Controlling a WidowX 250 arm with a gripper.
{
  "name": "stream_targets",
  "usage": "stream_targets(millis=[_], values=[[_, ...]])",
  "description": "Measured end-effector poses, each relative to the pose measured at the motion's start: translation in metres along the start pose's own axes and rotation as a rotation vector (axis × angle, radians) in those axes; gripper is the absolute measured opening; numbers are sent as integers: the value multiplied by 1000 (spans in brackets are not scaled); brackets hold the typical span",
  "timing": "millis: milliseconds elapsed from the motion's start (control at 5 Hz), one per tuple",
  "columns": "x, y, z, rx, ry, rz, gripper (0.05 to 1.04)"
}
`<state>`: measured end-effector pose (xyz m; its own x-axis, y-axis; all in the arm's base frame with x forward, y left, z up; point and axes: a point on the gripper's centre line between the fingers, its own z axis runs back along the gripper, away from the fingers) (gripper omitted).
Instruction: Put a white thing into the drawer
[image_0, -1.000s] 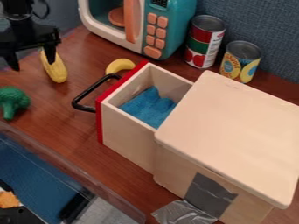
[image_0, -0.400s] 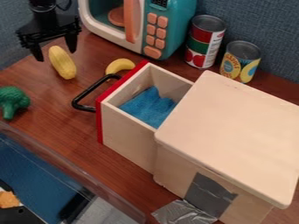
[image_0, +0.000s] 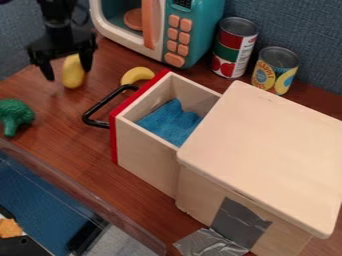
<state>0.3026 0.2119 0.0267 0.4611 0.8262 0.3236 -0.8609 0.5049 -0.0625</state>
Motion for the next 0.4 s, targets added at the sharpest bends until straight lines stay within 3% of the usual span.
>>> stream_targets(millis=[200,400], values=[[-9,3,-13,17,26,-39,1001],[-6,2,-18,-21,34,-150,946]])
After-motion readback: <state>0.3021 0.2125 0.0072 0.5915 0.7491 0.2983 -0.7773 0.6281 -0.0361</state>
